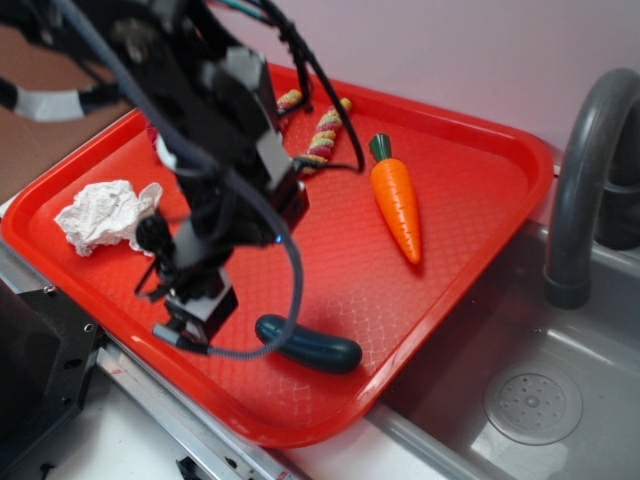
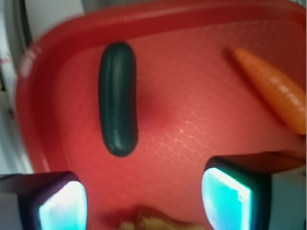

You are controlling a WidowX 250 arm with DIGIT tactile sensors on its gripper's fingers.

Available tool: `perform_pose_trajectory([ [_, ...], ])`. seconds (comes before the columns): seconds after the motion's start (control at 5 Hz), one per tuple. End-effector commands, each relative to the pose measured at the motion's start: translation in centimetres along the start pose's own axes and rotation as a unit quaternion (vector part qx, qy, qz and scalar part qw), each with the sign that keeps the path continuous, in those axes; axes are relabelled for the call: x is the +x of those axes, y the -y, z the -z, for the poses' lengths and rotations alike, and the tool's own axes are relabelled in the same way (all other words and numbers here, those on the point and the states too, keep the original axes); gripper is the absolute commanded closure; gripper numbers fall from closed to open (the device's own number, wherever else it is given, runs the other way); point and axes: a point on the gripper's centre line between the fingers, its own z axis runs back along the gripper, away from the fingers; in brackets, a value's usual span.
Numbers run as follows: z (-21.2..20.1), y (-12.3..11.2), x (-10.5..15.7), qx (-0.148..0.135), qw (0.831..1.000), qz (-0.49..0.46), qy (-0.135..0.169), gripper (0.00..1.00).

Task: Grab the plastic pickle.

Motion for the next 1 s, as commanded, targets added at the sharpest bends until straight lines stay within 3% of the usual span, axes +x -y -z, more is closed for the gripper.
perform_pose_trajectory([
  [0.0, 2.3, 2.2, 2.0, -0.009, 0.996, -0.026, 0.083, 0.0],
  [0.2, 3.1, 2.5, 3.4, -0.024, 0.992, -0.038, 0.12, 0.0],
  [0.4, 3.9, 2.2, 3.9, -0.028, 0.99, -0.048, 0.131, 0.0],
  [0.6, 4.5, 1.4, 3.8, -0.042, 0.989, -0.059, 0.13, 0.85],
  [0.8, 3.0, 0.3, 2.2, -0.06, 0.984, -0.093, 0.137, 1.0],
])
